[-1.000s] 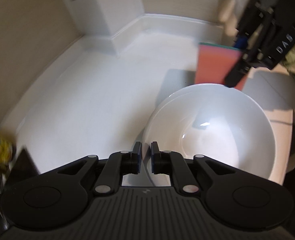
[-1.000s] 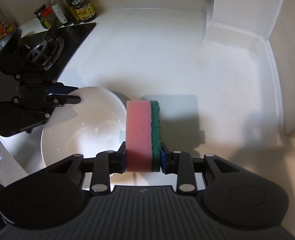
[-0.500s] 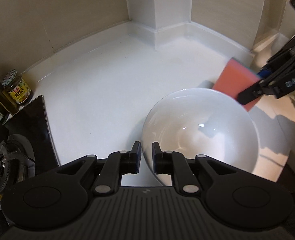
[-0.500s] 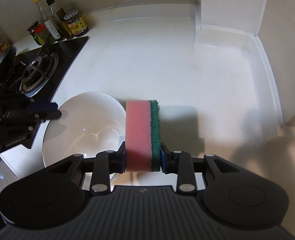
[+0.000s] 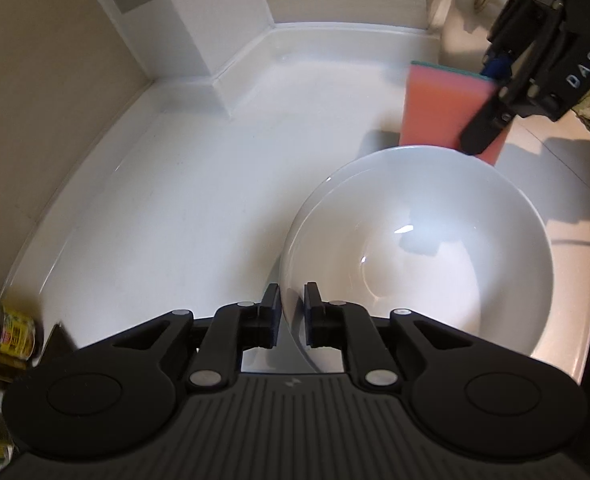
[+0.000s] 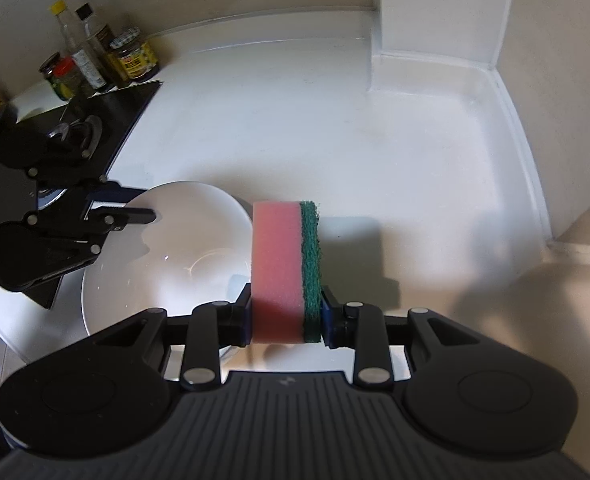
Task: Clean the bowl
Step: 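Keep the bowl held with the left gripper while the right tool keeps the sponge beside the rim, then hold the white bowl with the left gripper while the right gripper holds the sponge beside it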
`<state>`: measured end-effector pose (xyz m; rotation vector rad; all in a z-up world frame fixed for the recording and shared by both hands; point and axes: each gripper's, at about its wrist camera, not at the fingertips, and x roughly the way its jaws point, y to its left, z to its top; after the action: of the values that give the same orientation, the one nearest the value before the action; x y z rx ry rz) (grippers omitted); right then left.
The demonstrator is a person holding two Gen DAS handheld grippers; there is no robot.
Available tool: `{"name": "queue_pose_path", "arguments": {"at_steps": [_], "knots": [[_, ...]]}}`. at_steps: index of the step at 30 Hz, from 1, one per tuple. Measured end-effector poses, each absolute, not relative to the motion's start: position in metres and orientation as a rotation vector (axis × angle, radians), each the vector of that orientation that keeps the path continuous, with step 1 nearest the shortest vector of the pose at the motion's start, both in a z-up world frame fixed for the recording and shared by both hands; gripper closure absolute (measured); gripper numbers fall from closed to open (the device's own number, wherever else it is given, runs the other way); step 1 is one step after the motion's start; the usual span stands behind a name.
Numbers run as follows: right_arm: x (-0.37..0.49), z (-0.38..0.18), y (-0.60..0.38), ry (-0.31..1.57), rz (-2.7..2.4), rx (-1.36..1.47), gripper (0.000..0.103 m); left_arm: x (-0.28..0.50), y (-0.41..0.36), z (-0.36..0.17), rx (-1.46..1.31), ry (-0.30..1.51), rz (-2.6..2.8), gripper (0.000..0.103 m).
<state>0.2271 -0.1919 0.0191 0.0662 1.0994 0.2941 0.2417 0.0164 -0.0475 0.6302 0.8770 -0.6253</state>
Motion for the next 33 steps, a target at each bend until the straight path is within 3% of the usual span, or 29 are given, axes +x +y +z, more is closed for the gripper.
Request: {"name": "queue_pose_path", "arguments": {"at_steps": [8,12,20,23,33], "knots": [[0.216,0.017,-0.195,1.065,0.260,0.117,0.076,0.215,0.039,-0.041,0.289,0.943,-0.352,0.088],[0.209,0.017,-0.195,1.047,0.256,0.120,0.076,0.217,0.045,-0.049,0.280,0.974,-0.367,0.095],[0.219,0.017,-0.199,1.073,0.282,0.100,0.076,0.228,0.026,-0.050,0.732,0.911,-0.686,0.085],[0.228,0.017,-0.200,1.079,0.289,0.100,0.076,0.240,0.025,-0.047,0.755,0.920,-0.743,0.085],[0.215,0.016,-0.196,1.047,0.270,0.104,0.076,0.225,0.051,-0.040,0.273,1.040,-0.390,0.086]]}}
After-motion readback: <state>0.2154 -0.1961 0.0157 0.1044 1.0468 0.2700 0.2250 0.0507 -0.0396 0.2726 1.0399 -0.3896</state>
